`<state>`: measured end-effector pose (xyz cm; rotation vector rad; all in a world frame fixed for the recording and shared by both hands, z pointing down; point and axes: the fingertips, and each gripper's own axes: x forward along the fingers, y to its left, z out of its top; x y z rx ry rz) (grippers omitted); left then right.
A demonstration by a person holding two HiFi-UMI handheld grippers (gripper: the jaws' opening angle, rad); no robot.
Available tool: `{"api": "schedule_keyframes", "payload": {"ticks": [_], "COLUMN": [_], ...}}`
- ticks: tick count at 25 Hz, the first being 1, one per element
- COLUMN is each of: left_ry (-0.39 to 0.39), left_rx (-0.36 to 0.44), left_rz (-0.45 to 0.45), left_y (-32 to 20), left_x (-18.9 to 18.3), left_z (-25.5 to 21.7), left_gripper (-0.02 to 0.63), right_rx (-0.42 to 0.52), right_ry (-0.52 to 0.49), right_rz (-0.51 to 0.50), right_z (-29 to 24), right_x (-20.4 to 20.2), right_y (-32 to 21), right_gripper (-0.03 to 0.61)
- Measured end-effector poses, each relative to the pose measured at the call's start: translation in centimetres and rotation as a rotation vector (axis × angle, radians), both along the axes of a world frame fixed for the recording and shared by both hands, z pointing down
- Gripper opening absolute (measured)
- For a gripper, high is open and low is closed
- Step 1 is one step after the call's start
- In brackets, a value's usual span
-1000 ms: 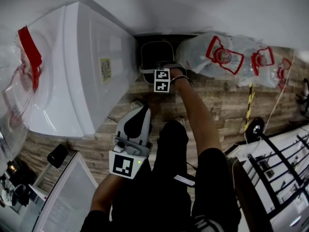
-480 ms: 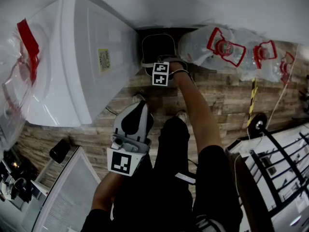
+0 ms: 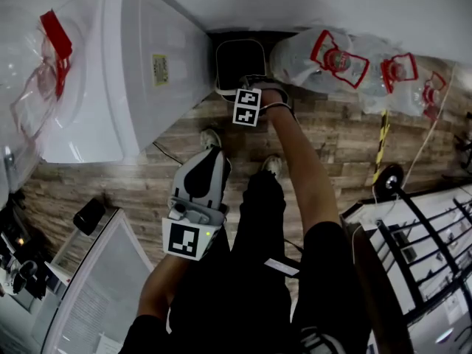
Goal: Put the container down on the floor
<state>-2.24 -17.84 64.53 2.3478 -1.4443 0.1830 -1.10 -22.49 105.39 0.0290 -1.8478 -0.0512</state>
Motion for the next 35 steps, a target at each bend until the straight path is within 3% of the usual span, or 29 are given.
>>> {"api": "schedule_keyframes", "payload": {"ticks": [6, 12, 17, 35], "left_ry": [0.001, -0.006, 0.001, 0.046], "left_rx": [0.007, 0.031, 0.056, 0.170], "left_rz": [-0.012, -0.010, -0.009, -0.011], "left_y": [0.6, 1.5, 1.9, 3.0], "left_x": [0.4, 0.6, 1.5, 0.4], "left_z": [-4.6, -10.1, -13.7, -25.4], "left_gripper": [0.021, 0.023, 0.023, 0.022], "right_rx": [-0.003, -0.010, -0.004, -0.002], "right_ry": [-0.043, -0.097, -0.159, -0.445], "right_rz": [0.086, 0.251, 0.385, 0.929], "right_z": [-6.2, -13.9, -20.4, -40.9], "right_x": [1.5, 3.1, 4.3, 5.7], "right_y": [0.2, 1.1, 1.7, 2.9], "right_gripper": [0.188, 0.091, 0.053, 0.032]}}
